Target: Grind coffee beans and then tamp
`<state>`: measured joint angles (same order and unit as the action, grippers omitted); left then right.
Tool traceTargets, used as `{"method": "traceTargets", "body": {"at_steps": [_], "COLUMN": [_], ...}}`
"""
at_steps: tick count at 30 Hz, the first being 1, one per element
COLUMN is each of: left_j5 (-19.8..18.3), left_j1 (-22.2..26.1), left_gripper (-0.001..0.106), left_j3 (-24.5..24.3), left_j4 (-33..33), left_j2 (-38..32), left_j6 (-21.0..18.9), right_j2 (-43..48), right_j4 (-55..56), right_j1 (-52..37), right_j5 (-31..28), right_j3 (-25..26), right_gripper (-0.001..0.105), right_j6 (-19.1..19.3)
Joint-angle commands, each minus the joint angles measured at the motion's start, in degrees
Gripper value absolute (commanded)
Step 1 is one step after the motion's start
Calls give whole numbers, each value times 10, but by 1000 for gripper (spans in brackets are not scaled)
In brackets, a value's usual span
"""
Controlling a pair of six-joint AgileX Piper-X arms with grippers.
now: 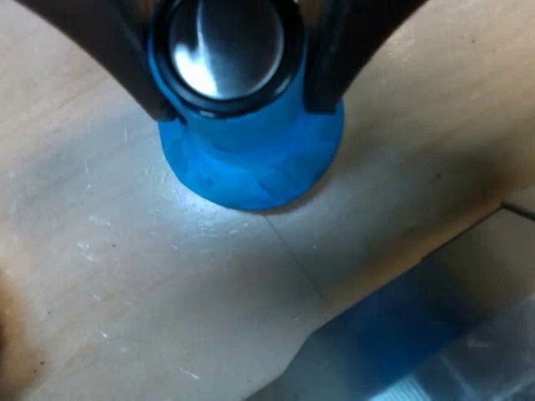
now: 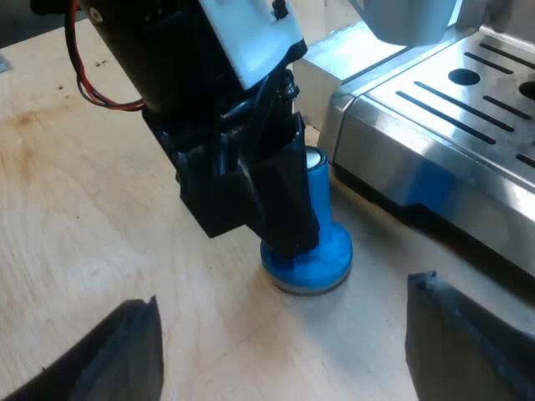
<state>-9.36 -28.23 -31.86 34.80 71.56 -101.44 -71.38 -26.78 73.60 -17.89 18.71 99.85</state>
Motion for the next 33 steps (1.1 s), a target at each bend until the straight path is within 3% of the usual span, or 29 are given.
{"method": "traceTargets", "body": {"at_steps": [1, 16, 27, 31, 33], "left_j5": [6, 5, -4, -17, -25], "left_j1": [-1, -1, -1, -1, -1], "left_gripper": [0, 0, 0, 0, 0], "left_j3": [-1, -1, -1, -1, -1], "left_j4": [27, 137, 213, 215, 215], "left_j2": [-30, -288, -374, -380, -380], "left_j6": [1, 1, 0, 0, 0], "right_j2": [1, 1, 20, 46, 58], "right_j4": [-4, -4, -4, 27, 49], "right_j1": [2, 2, 2, 2, 2], "right_j5": [-3, -3, -8, -88, -99], "right_j3": [3, 3, 3, 3, 3], "right_gripper": [62, 62, 62, 62, 62], "right_j6": [4, 5, 6, 6, 6]}}
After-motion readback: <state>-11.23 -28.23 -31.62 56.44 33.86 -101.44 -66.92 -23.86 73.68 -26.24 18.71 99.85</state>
